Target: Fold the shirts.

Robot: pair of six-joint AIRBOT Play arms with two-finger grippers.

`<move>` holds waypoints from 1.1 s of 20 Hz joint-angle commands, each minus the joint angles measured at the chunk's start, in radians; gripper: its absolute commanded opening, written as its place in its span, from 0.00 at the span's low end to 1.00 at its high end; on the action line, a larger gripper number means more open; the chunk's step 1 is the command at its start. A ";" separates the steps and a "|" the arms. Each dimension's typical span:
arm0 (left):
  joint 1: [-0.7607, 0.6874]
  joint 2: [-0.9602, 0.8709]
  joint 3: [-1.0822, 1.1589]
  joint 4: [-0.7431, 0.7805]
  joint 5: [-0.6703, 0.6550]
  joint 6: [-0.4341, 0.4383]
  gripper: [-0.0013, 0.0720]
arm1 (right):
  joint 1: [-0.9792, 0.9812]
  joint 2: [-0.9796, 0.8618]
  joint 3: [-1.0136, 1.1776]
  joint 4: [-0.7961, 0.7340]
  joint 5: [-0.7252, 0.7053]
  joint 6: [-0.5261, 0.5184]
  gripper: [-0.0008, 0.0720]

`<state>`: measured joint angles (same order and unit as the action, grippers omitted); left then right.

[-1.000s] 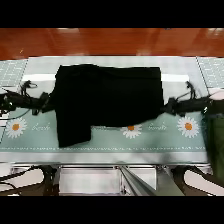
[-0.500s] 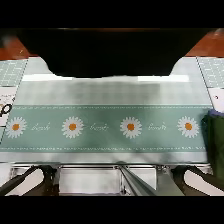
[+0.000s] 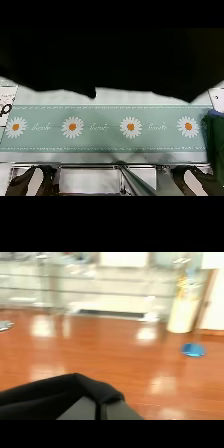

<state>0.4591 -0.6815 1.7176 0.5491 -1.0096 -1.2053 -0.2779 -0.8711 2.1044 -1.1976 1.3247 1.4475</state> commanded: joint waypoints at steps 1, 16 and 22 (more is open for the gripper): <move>0.052 0.175 0.011 0.303 -0.024 -0.159 0.04 | 0.001 0.130 -0.016 -0.146 0.111 0.043 0.04; -0.047 -0.185 -0.652 0.105 0.062 -0.039 0.04 | 0.002 -0.132 -0.831 0.156 -0.216 -0.158 0.04; -0.284 -0.797 -0.467 0.070 0.319 -0.012 0.04 | 0.001 -0.646 -0.749 0.407 -0.473 -0.325 0.04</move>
<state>0.2676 -1.2148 1.1725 0.6853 -0.8375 -1.2495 -0.2768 -1.2991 1.3182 -0.9325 0.9855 1.2179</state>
